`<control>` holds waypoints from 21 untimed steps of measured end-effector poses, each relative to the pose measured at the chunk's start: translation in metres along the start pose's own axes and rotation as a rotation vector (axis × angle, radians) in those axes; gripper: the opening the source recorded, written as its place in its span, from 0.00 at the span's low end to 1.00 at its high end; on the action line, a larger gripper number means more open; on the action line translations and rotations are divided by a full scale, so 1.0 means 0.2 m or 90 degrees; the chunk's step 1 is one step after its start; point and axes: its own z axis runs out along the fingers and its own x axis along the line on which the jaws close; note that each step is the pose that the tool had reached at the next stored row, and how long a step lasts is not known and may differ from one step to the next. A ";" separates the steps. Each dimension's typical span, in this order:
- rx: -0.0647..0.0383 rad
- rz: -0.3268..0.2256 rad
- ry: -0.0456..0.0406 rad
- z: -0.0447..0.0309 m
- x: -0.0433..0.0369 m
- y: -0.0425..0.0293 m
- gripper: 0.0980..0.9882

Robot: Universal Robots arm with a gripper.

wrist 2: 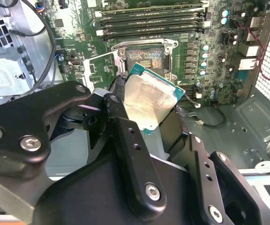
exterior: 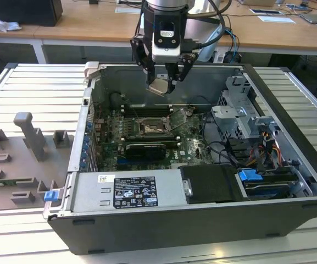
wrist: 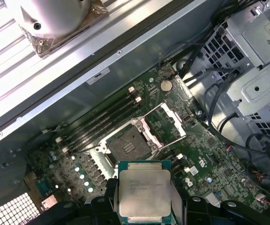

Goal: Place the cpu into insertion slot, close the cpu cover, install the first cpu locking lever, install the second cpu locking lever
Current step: 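Place the cpu into insertion slot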

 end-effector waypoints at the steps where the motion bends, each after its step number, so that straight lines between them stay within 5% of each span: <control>1: 0.000 0.002 -0.0002 0.001 0.000 0.000 0.49; 21: -0.002 0.085 -0.0076 0.019 0.000 -0.002 0.49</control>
